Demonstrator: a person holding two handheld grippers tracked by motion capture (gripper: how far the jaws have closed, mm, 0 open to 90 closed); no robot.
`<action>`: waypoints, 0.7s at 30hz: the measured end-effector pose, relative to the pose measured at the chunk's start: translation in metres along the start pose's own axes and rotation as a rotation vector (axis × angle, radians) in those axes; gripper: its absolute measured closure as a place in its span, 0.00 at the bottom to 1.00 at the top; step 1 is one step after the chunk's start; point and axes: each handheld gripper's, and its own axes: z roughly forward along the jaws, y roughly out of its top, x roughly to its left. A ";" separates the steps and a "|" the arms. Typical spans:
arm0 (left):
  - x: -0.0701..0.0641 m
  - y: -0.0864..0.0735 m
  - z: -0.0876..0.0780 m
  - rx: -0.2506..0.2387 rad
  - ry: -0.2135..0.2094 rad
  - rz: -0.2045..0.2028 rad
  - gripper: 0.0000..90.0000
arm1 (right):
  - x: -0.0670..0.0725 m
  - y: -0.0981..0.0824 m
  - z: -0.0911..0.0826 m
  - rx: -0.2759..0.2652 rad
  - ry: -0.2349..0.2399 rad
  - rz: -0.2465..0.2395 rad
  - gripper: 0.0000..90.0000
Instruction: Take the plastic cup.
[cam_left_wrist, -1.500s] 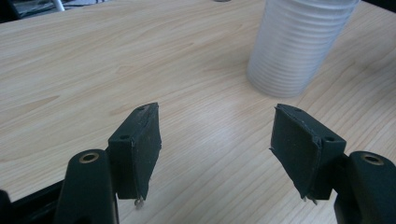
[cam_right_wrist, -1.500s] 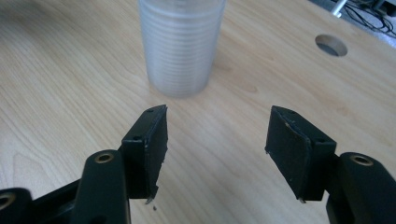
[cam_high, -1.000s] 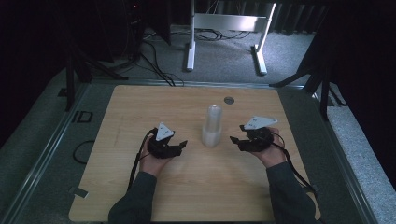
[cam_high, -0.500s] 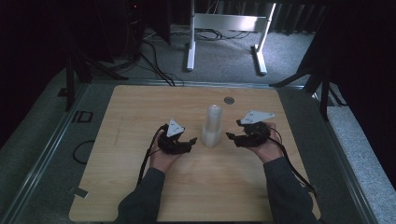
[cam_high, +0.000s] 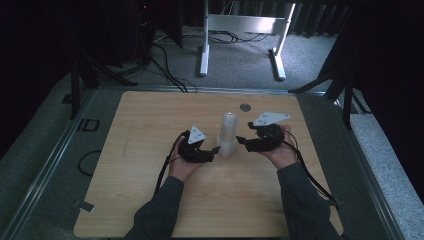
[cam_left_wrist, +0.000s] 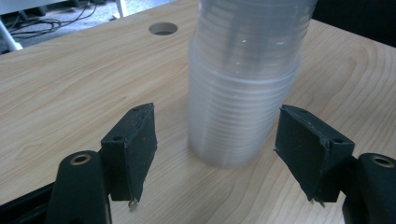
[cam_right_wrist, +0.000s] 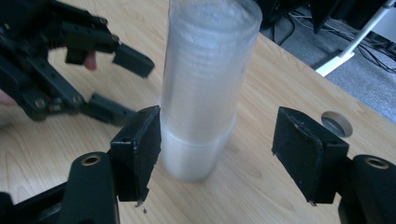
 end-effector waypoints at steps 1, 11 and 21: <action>-0.001 0.000 0.001 0.002 0.000 0.001 0.32 | 0.000 0.002 0.000 -0.005 0.001 -0.001 0.35; -0.005 0.006 0.012 0.007 -0.010 0.006 0.31 | -0.001 0.012 0.001 -0.015 0.015 -0.001 0.34; -0.009 0.009 0.017 -0.001 -0.020 0.011 0.30 | -0.003 0.021 0.007 -0.025 0.024 0.005 0.29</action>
